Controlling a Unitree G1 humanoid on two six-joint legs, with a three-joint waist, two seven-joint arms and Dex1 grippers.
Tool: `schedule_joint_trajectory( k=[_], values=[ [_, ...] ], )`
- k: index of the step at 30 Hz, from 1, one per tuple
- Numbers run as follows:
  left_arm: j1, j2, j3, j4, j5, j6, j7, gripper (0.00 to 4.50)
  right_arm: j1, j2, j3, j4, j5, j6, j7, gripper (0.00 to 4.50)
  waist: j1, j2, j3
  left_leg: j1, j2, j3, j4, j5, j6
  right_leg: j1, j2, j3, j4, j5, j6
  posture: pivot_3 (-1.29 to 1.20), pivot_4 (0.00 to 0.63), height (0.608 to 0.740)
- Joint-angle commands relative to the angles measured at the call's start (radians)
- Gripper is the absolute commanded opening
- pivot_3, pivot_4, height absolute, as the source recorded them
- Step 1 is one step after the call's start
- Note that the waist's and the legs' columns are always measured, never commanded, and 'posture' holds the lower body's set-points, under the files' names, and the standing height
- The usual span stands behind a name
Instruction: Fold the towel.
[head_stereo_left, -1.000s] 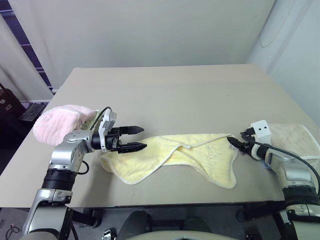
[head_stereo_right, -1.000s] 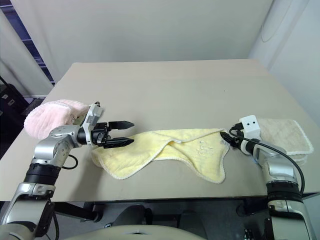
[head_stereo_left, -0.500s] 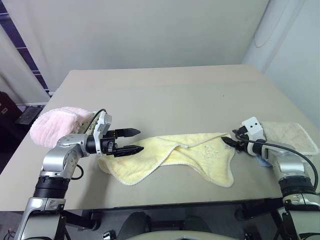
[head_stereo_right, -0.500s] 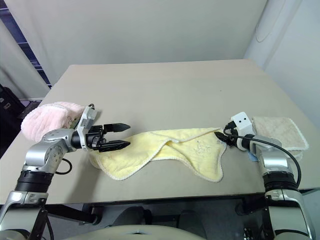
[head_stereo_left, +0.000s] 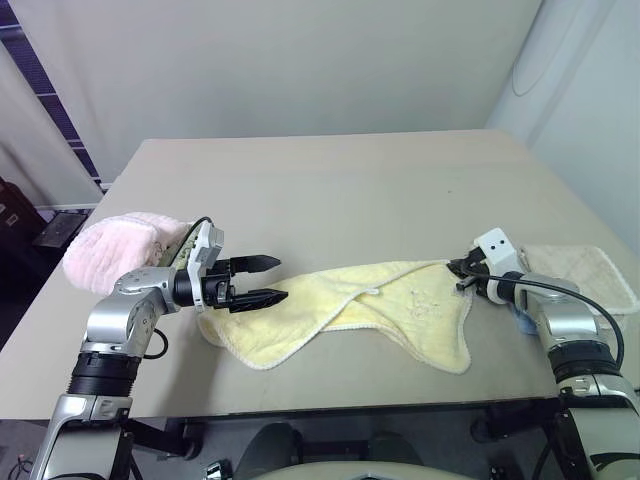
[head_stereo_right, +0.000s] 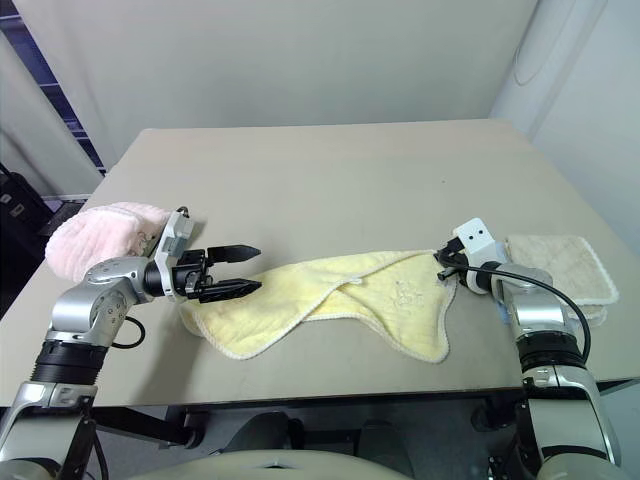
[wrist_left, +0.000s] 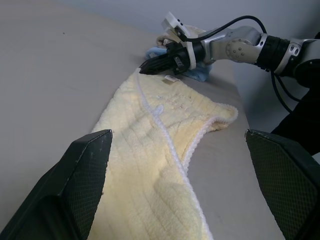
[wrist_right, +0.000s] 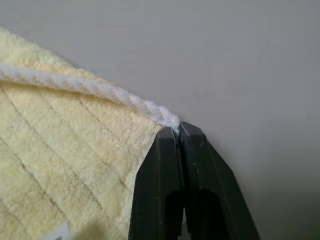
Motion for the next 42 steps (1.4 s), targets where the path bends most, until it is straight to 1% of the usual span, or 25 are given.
schedule_joint_trajectory(
  k=[1,4,6,9,13,16,19,23,26,31,38,42],
  values=[
    [-0.043,0.019,0.044,0.009,-0.009,-0.023,0.006,4.5,-0.031,0.01,-0.078,-0.199,0.088,0.052,-0.017,0.03,-0.001,0.001,0.0,0.0,0.0,0.0,-0.001,0.0,0.0,-0.001,0.0,0.0,0.0,0.0,0.0,0.0,0.0,0.731],
    [-0.071,0.024,0.061,0.035,-0.013,-0.031,0.014,4.5,-0.062,0.036,-0.111,-0.333,0.147,0.127,-0.053,0.03,-0.002,0.001,0.0,-0.001,0.0,0.0,-0.001,0.0,0.0,-0.001,0.0,0.0,0.0,0.0,0.0,0.0,0.0,0.731],
    [-0.094,0.024,0.07,0.059,-0.011,-0.044,0.014,4.5,-0.113,0.055,-0.105,-0.404,0.162,0.169,-0.083,0.03,-0.002,0.001,0.0,-0.001,0.0,0.0,-0.002,0.0,0.0,-0.002,0.001,0.0,0.0,0.0,0.001,0.0,0.0,0.731],
    [-0.116,0.018,0.075,0.07,-0.012,-0.05,0.012,4.5,-0.192,0.075,-0.075,-0.43,0.142,0.189,-0.125,0.03,0.0,0.001,0.0,-0.001,0.0,0.0,-0.003,0.0,0.0,-0.003,0.001,0.001,-0.001,0.0,0.001,0.0,0.0,0.731],
    [-0.127,0.0,0.073,0.046,-0.016,-0.061,0.021,4.5,-0.319,0.11,-0.032,-0.385,0.091,0.184,-0.189,0.03,0.0,0.001,0.0,-0.002,0.0,0.0,-0.005,0.0,0.0,-0.004,0.0,0.001,-0.002,0.0,0.0,0.0,0.0,0.731],
    [-0.136,-0.014,0.073,0.034,-0.019,-0.068,0.035,4.5,-0.386,0.135,-0.026,-0.351,0.074,0.17,-0.225,0.03,0.001,0.0,0.0,-0.005,0.0,0.0,-0.005,0.0,0.0,-0.008,0.0,0.001,-0.001,0.001,0.002,0.0,0.0,0.731],
    [-0.149,-0.034,0.081,0.005,-0.048,-0.045,0.052,4.5,-0.433,0.152,-0.022,-0.327,0.062,0.16,-0.244,0.03,0.001,0.0,0.0,-0.015,0.0,0.0,-0.003,0.002,-0.001,-0.017,0.001,0.001,0.002,0.004,0.007,0.0,0.0,0.731],
    [-0.147,-0.042,0.045,-0.07,-0.05,-0.03,0.06,4.5,-0.466,0.172,-0.02,-0.269,0.043,0.132,-0.261,0.03,-0.002,0.0,0.0,-0.017,0.0,0.001,-0.004,0.002,-0.001,-0.017,0.003,0.003,0.003,0.004,0.008,0.0,0.0,0.731],
    [-0.127,-0.028,-0.024,-0.124,0.034,-0.081,0.062,4.5,-0.485,0.17,0.01,-0.205,-0.015,0.092,-0.289,0.03,-0.003,0.0,0.0,-0.017,0.0,0.001,-0.004,0.002,-0.001,-0.017,0.004,0.003,0.004,0.004,0.008,0.0,0.0,0.731],
    [-0.108,-0.039,-0.06,-0.18,0.006,-0.036,0.063,4.5,-0.556,0.182,0.014,-0.069,-0.061,0.043,-0.336,0.03,-0.007,0.0,0.0,-0.015,0.0,0.004,-0.003,0.003,-0.002,-0.017,0.005,0.007,0.008,0.004,0.008,0.0,0.0,0.731],
    [-0.06,-0.03,-0.148,-0.14,0.08,-0.062,0.047,4.5,-0.687,0.202,-0.019,0.055,-0.075,-0.023,-0.42,0.03,-0.007,0.001,0.001,-0.014,0.0,0.005,0.001,0.004,-0.001,-0.02,0.006,0.01,0.016,0.004,0.008,0.0,0.0,0.731],
    [-0.047,-0.044,-0.222,-0.069,0.19,-0.155,0.063,4.5,-0.729,0.22,-0.047,0.068,-0.05,-0.025,-0.448,0.03,-0.006,0.001,0.001,-0.013,0.0,0.005,0.001,0.004,-0.001,-0.019,0.006,0.01,0.017,0.004,0.008,0.0,0.0,0.731]
  ],
)
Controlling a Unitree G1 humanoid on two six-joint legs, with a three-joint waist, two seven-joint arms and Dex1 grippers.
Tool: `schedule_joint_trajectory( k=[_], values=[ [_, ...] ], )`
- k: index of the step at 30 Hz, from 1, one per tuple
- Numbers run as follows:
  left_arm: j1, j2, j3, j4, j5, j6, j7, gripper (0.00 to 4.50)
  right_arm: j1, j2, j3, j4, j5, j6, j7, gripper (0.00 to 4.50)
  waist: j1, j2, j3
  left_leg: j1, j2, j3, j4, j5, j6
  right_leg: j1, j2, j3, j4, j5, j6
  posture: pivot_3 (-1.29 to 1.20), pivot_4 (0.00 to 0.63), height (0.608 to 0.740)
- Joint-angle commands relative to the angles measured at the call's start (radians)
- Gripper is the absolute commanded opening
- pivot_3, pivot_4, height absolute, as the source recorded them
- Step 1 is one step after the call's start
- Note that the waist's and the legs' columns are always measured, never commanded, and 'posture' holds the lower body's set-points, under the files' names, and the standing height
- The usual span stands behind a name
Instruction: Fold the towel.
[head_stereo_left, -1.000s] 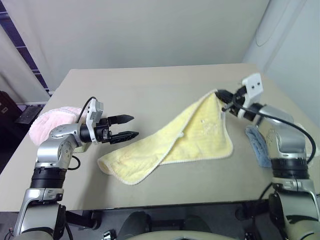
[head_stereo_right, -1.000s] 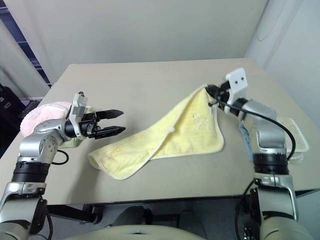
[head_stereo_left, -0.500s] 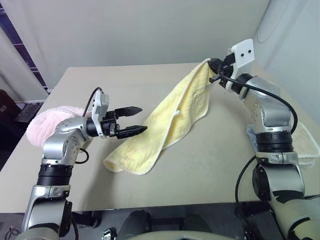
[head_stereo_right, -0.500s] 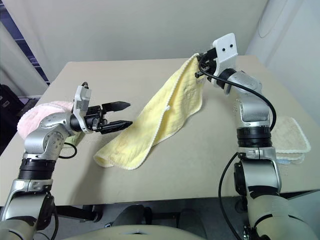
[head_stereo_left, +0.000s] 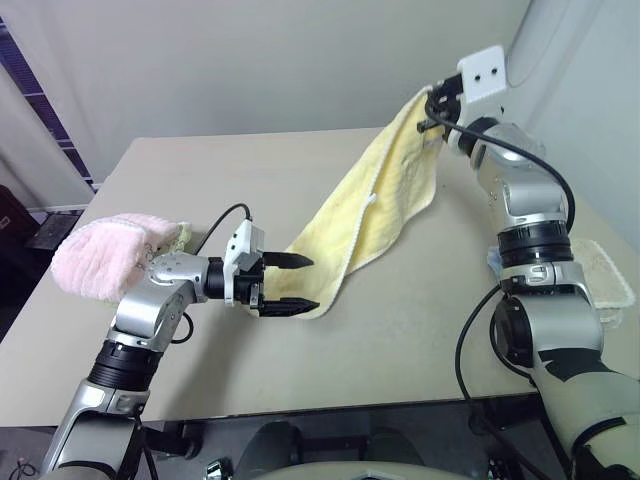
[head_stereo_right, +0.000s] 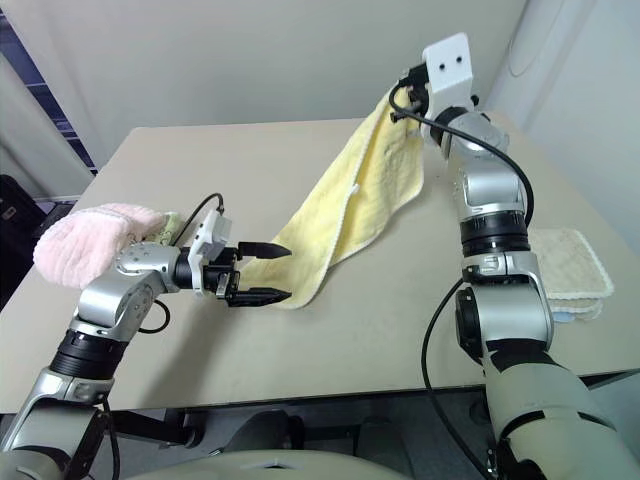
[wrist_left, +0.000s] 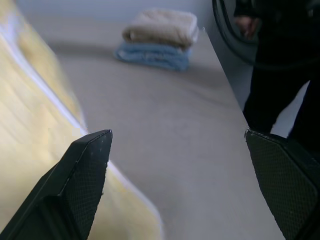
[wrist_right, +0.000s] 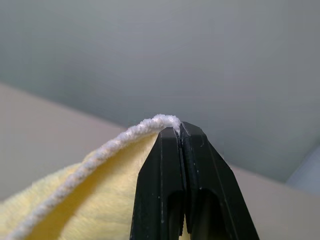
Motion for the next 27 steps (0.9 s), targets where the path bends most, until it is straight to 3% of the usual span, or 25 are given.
schedule_joint_trajectory(
  k=[1,14,27],
  values=[
    [-0.009,-0.019,-0.049,0.061,0.097,-0.092,0.032,4.5,-0.05,0.013,-0.025,-0.02,0.015,-0.023,-0.016,0.03,0.001,0.0,0.0,0.0,0.0,0.0,0.0,0.0,0.0,0.0,0.0,0.0,0.0,0.0,0.0,0.0,0.0,0.731],
    [-0.074,-0.191,-0.105,0.278,0.228,-0.224,0.132,4.5,-0.018,0.034,-0.019,-0.072,0.011,0.008,-0.011,0.03,0.003,0.0,0.0,0.001,0.0,0.001,0.0,0.0,0.0,0.0,-0.001,0.001,0.001,0.0,0.0,0.0,0.0,0.731],
    [-0.159,-0.233,-0.161,0.44,0.327,-0.224,0.127,4.5,0.01,0.037,-0.032,-0.115,0.019,0.054,-0.026,0.03,0.004,0.0,0.0,0.001,0.0,0.001,0.001,0.0,0.0,0.0,0.0,0.002,0.002,0.0,0.0,0.0,0.0,0.731]
  ],
)
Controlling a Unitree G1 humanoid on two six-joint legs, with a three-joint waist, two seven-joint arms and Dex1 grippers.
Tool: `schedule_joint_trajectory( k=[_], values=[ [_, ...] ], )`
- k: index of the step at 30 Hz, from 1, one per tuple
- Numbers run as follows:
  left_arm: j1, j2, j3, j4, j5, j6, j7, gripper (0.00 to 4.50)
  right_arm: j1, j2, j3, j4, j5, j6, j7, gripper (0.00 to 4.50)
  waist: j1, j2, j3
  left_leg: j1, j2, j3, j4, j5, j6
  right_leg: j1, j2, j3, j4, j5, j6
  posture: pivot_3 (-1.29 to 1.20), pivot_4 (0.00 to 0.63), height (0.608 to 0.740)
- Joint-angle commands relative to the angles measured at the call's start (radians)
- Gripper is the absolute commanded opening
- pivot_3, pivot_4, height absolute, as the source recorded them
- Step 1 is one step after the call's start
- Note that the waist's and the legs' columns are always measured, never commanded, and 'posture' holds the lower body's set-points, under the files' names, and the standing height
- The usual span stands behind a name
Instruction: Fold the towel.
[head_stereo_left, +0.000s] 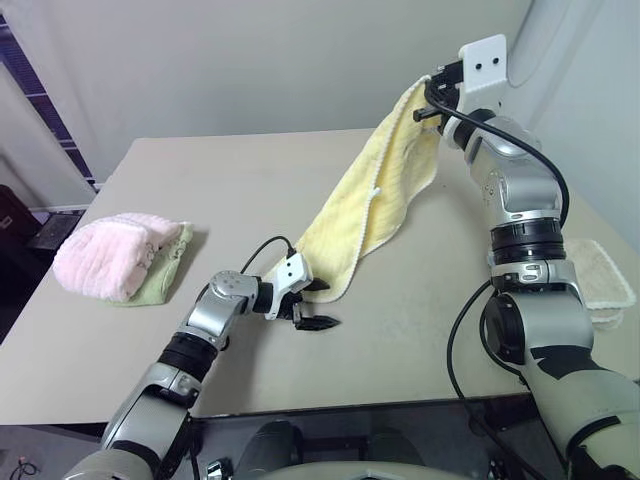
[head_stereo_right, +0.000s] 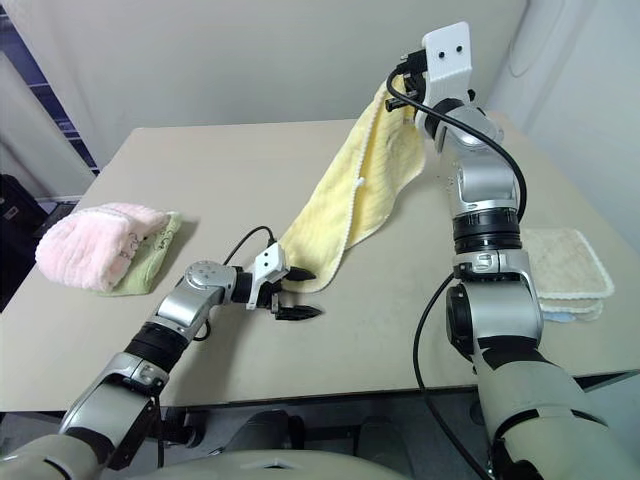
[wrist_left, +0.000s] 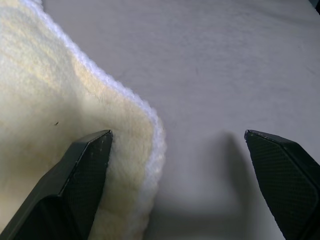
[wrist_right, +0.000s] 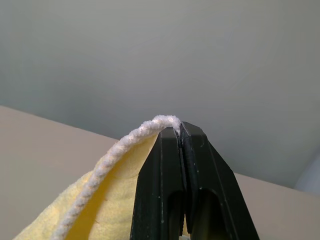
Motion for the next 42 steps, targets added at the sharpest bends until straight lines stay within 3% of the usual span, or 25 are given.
schedule_joint_trajectory(
  k=[1,3,7,17,24,29,32,34,37,42],
  values=[
    [-0.042,-0.013,-0.014,0.027,0.034,0.014,0.015,4.5,-0.013,-0.002,-0.019,-0.055,0.01,-0.002,-0.013,0.03,0.0,0.0,0.0,0.0,0.0,0.0,0.0,0.0,0.0,0.0,0.0,0.0,0.0,0.0,0.0,0.0,0.0,0.731],
    [-0.058,-0.023,-0.014,0.043,0.035,0.055,0.019,4.5,-0.011,-0.003,-0.021,-0.059,0.011,0.001,-0.016,0.03,0.001,0.0,0.0,0.0,0.0,0.0,0.0,0.0,0.0,0.0,0.0,0.0,0.0,0.0,0.0,0.0,0.0,0.731],
    [-0.066,-0.023,-0.028,0.056,0.058,0.054,0.018,3.57,-0.003,-0.004,-0.023,-0.07,0.012,0.007,-0.021,0.0,0.0,0.0,0.0,0.0,0.0,0.0,0.001,0.0,0.0,0.0,0.0,0.0,0.001,0.0,0.0,0.0,0.0,0.731],
    [-0.06,0.006,-0.058,0.076,0.116,0.106,0.028,0.03,0.02,-0.012,-0.024,-0.109,0.009,0.025,-0.025,0.0,-0.003,0.0,0.0,0.001,0.0,0.0,0.0,0.0,0.0,0.0,0.0,0.0,0.001,0.0,0.0,0.0,0.0,0.731],
    [-0.05,0.013,-0.048,0.069,0.106,0.102,0.012,0.03,0.043,-0.013,-0.024,-0.135,0.009,0.037,-0.027,0.0,-0.004,-0.001,-0.001,0.002,0.0,0.0,0.0,0.0,0.0,0.001,0.0,0.0,0.001,0.0,0.0,0.0,0.0,0.731],
    [-0.09,0.054,0.192,-0.105,-0.196,0.25,-0.11,0.03,0.077,-0.022,-0.037,-0.162,0.015,0.049,-0.03,0.0,-0.006,-0.001,0.0,0.0,0.0,0.0,0.0,0.0,0.0,-0.001,0.0,0.001,0.001,0.0,0.0,0.0,0.0,0.731],
    [-0.112,0.113,0.265,-0.142,-0.279,0.301,-0.156,0.03,0.095,-0.027,-0.042,-0.171,0.015,0.051,-0.034,0.0,-0.007,-0.001,0.0,-0.003,0.001,0.0,0.001,0.0,0.0,-0.004,0.0,0.001,0.002,0.0,0.0,0.0,0.0,0.731],
    [-0.169,0.143,0.361,-0.1,-0.363,0.37,-0.15,0.03,0.105,-0.032,-0.05,-0.177,0.017,0.055,-0.034,0.0,-0.006,-0.001,0.0,-0.003,0.0,0.0,0.001,0.0,0.0,-0.004,0.0,0.001,0.002,0.0,0.0,0.0,0.0,0.731],
    [-0.246,0.178,0.428,0.022,-0.382,0.366,-0.15,0.03,0.116,-0.038,-0.06,-0.181,0.02,0.057,-0.036,0.0,-0.004,-0.001,0.0,-0.003,0.0,0.0,0.002,0.0,0.0,-0.003,0.001,0.001,0.002,0.0,0.0,0.0,0.0,0.731],
    [-0.441,0.156,0.515,0.378,-0.312,0.15,0.041,0.03,0.128,-0.062,-0.083,-0.165,0.016,0.046,-0.04,0.0,0.004,-0.002,0.0,-0.002,0.0,0.0,0.002,0.001,0.002,-0.002,0.001,0.0,0.002,0.001,0.001,0.0,0.0,0.731]
  ],
)
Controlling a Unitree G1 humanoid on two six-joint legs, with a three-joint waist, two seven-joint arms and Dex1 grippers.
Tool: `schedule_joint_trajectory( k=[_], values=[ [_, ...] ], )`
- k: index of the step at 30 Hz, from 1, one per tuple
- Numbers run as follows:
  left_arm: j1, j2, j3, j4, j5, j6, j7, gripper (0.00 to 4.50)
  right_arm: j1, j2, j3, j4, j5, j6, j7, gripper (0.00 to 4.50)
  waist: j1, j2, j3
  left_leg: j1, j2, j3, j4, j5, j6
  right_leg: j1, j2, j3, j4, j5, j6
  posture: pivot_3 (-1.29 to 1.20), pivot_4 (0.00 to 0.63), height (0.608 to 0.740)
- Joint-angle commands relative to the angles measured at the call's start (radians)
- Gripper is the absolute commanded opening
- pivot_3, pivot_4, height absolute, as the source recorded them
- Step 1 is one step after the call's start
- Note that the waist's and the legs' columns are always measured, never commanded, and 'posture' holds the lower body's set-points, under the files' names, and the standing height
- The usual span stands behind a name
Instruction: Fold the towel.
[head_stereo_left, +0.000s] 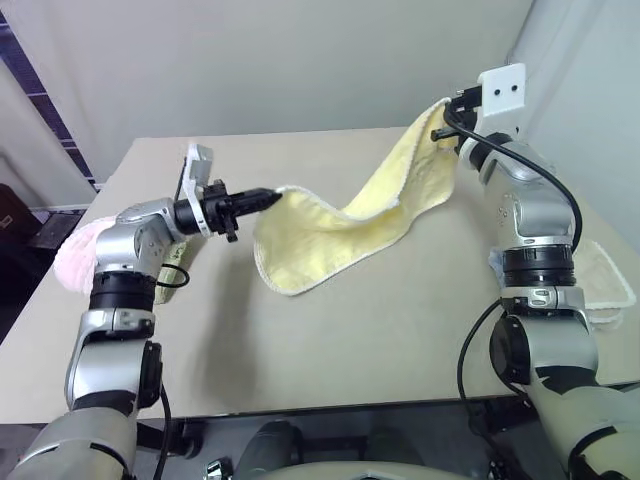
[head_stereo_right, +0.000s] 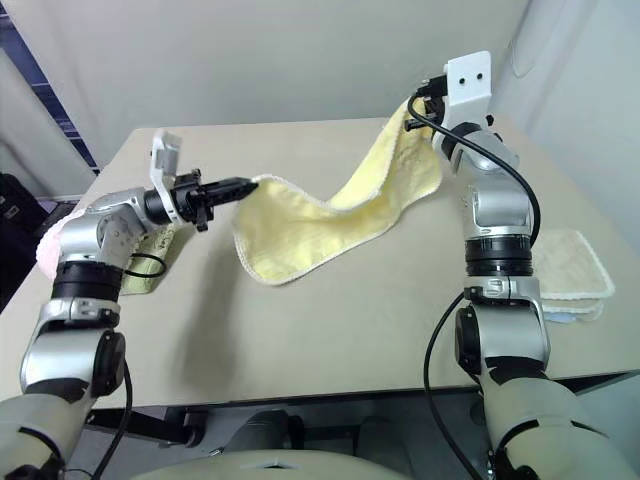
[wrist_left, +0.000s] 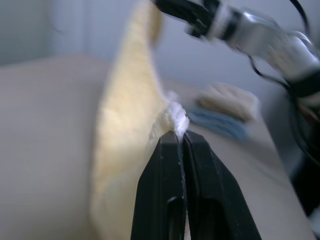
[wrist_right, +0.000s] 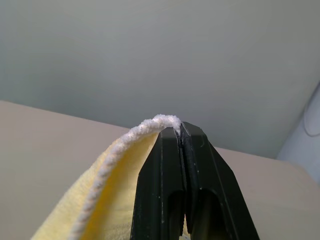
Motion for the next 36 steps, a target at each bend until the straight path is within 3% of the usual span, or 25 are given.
schedule_joint_trajectory(
  k=[1,7,16,20,26,36],
  values=[
    [-0.145,-0.027,0.067,0.221,0.047,-0.178,0.177,0.03,-0.013,-0.033,-0.038,-0.02,0.009,-0.024,-0.01,0.0,0.002,-0.001,0.001,0.0,0.0,0.0,0.0,0.0,0.0,0.0,0.0,0.0,0.0,0.0,0.001,0.0,0.0,0.731],
    [-0.321,-0.094,0.115,0.516,0.114,-0.414,0.423,0.03,-0.027,-0.052,-0.062,0.078,0.003,-0.079,-0.035,0.0,0.001,-0.005,0.002,-0.001,-0.002,0.001,0.0,0.001,0.002,-0.001,-0.001,0.001,-0.001,0.003,0.005,0.0,0.0,0.731],
    [-0.456,-0.127,0.186,0.64,0.153,-0.58,0.618,0.03,-0.129,-0.044,-0.149,0.278,0.074,-0.233,-0.059,0.0,-0.005,-0.006,0.003,-0.002,-0.002,0.005,-0.002,0.001,0.001,-0.005,-0.001,0.004,0.0,0.003,0.006,0.0,0.0,0.731],
    [-0.425,-0.11,0.179,0.643,0.19,-0.605,0.522,0.03,-0.018,-0.042,-0.182,0.132,0.161,-0.192,0.032,0.0,-0.002,-0.007,0.003,-0.003,-0.002,0.005,-0.003,0.001,0.002,-0.005,-0.001,0.004,-0.001,0.003,0.006,0.0,0.0,0.731],
    [-0.313,-0.058,0.178,0.617,0.18,-0.543,0.191,0.03,0.269,-0.06,-0.257,-0.22,0.332,-0.012,0.104,0.0,-0.001,-0.007,0.003,-0.003,-0.002,0.006,-0.001,0.0,0.002,-0.004,-0.001,0.004,0.0,0.003,0.006,0.0,0.0,0.731],
    [-0.158,0.07,0.193,0.521,0.144,-0.4,-0.097,0.03,0.726,-0.098,-0.406,-0.654,0.582,0.216,0.169,0.0,-0.001,-0.007,0.003,-0.002,0.0,0.006,-0.001,0.0,0.002,-0.003,-0.001,0.004,0.0,0.003,0.006,0.0,0.0,0.731]
  ],
)
